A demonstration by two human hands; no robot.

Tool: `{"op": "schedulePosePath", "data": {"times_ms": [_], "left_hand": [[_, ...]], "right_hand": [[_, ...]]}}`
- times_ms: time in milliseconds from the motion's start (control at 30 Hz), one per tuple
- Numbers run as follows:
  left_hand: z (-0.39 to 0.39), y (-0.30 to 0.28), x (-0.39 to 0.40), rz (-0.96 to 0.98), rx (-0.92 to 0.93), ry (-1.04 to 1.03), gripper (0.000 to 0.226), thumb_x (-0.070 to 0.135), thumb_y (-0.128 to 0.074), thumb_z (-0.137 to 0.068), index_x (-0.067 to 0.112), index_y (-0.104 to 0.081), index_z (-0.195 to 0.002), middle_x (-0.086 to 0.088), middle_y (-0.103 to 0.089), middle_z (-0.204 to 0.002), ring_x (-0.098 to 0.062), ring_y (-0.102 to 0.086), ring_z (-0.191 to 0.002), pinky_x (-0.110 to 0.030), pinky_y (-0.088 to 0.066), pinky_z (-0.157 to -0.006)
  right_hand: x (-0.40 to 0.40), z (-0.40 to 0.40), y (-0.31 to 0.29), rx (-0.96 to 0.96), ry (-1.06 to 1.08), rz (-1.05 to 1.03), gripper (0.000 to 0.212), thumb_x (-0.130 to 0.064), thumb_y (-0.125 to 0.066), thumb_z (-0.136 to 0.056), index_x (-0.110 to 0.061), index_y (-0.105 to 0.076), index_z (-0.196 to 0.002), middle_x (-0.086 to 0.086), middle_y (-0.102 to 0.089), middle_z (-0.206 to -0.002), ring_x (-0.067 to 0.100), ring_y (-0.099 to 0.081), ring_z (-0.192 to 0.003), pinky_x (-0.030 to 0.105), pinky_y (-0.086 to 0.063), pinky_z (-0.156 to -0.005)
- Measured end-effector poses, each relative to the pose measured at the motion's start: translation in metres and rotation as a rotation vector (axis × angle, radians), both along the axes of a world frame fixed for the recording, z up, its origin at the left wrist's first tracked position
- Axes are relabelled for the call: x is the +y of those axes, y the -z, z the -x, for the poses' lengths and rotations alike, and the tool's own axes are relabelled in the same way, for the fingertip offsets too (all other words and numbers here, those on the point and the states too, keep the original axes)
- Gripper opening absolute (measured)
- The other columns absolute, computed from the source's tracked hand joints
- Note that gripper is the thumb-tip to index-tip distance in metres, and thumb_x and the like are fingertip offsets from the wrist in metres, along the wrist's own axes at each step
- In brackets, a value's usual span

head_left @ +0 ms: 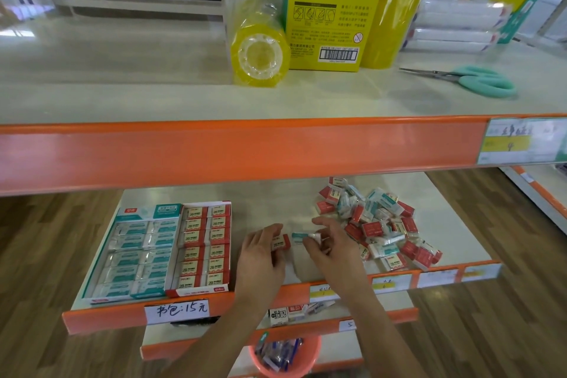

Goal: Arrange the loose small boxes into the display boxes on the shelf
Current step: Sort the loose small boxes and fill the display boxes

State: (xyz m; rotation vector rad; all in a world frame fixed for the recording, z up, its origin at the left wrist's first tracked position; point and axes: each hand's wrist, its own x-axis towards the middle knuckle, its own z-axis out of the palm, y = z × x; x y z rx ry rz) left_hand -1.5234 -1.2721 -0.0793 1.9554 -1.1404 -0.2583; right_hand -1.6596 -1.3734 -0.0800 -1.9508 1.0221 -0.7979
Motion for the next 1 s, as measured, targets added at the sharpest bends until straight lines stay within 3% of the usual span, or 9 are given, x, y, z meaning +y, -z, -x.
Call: {"op": "schedulePosePath", "data": {"times_ms": [100,233,367,500,600,700,800,867,1000], "left_hand": [[0.0002,0.0006,-0.0006,-0.012,0.005,-0.002,0.047,0.009,-0.060,-0.082,0.030,-0.053,-0.124,0.015,-0.058,-0.114,-0.005,-0.048,-0.112,-0.025,-0.048,-0.091],[0.0004,0.0012,-0.0004,-0.029,0.008,-0.006,0.046,0.010,-0.060,-0.083,0.031,-0.053,-0.123,0.015,-0.058,-0.115,-0.003,-0.048,-0.112,-0.021,-0.045,-0.092],[0.0011,0.0006,-0.0011,-0.036,0.000,-0.004,0.045,0.008,-0.058,-0.083,0.031,-0.055,-0.121,0.015,-0.059,-0.115,-0.002,-0.047,-0.113,-0.024,-0.045,-0.095],[0.0002,0.0018,0.0002,-0.053,-0.020,0.002,0.048,0.004,-0.057,-0.081,0.031,-0.057,-0.120,0.014,-0.059,-0.116,-0.001,-0.046,-0.114,-0.024,-0.044,-0.098],[0.0007,0.0009,0.0000,-0.053,-0.024,0.000,0.050,0.002,-0.058,-0.080,0.029,-0.057,-0.121,0.012,-0.059,-0.116,-0.003,-0.046,-0.115,-0.022,-0.042,-0.098],[0.0015,0.0000,-0.0002,-0.060,-0.024,-0.020,0.053,0.000,-0.057,-0.079,0.027,-0.055,-0.124,0.010,-0.058,-0.118,-0.006,-0.044,-0.118,-0.020,-0.039,-0.097],[0.0021,-0.0024,-0.0004,-0.052,-0.023,-0.030,0.053,-0.002,-0.055,-0.079,0.023,-0.054,-0.126,0.008,-0.057,-0.119,-0.008,-0.042,-0.120,-0.023,-0.042,-0.097],[0.0020,-0.0033,-0.0006,-0.048,-0.016,-0.030,0.054,-0.002,-0.054,-0.078,0.022,-0.052,-0.127,0.007,-0.056,-0.121,-0.010,-0.041,-0.121,-0.024,-0.042,-0.098],[0.0019,-0.0035,-0.0006,-0.058,0.000,-0.039,0.048,0.015,-0.060,-0.083,0.021,-0.049,-0.129,0.007,-0.056,-0.120,-0.010,-0.042,-0.119,-0.028,-0.045,-0.097]], "right_hand": [[-0.0006,0.0010,-0.0015,-0.007,0.011,-0.015,0.030,-0.027,-0.061,-0.093,-0.040,-0.052,-0.118,-0.008,-0.062,-0.077,0.014,-0.058,-0.063,0.031,-0.050,-0.058],[-0.0015,0.0023,-0.0023,-0.030,0.017,-0.049,0.031,-0.025,-0.051,-0.098,-0.049,-0.048,-0.118,-0.014,-0.061,-0.080,0.008,-0.057,-0.065,0.024,-0.046,-0.055],[-0.0021,-0.0003,0.0011,0.023,-0.020,-0.051,0.035,-0.034,-0.058,-0.094,-0.043,-0.048,-0.126,-0.011,-0.062,-0.077,0.006,-0.060,-0.065,0.014,-0.045,-0.059],[-0.0039,-0.0031,0.0016,0.086,-0.014,-0.006,0.050,-0.035,-0.072,-0.085,-0.035,-0.050,-0.130,-0.021,-0.061,-0.110,0.003,-0.060,-0.076,0.015,-0.050,-0.068],[-0.0022,-0.0013,0.0004,0.126,-0.041,0.029,0.057,-0.056,-0.078,-0.069,-0.041,-0.055,-0.118,-0.026,-0.053,-0.108,0.000,-0.057,-0.081,0.011,-0.046,-0.066],[0.0021,-0.0019,-0.0003,0.225,-0.094,0.114,0.069,-0.078,-0.069,-0.058,-0.040,-0.057,-0.114,-0.025,-0.049,-0.105,-0.009,-0.052,-0.090,0.005,-0.041,-0.066],[0.0000,-0.0027,0.0025,0.230,-0.104,0.136,0.054,-0.043,-0.077,-0.071,-0.028,-0.059,-0.119,-0.015,-0.056,-0.106,-0.002,-0.052,-0.088,0.018,-0.049,-0.074],[-0.0018,-0.0017,0.0031,0.238,-0.094,0.147,0.052,-0.020,-0.070,-0.073,-0.026,-0.058,-0.124,-0.018,-0.059,-0.108,0.002,-0.052,-0.094,0.027,-0.050,-0.082],[-0.0020,-0.0008,0.0035,0.281,-0.091,0.229,0.050,-0.020,-0.067,-0.074,-0.026,-0.059,-0.123,-0.015,-0.059,-0.114,0.010,-0.048,-0.109,0.024,-0.042,-0.093]]}}
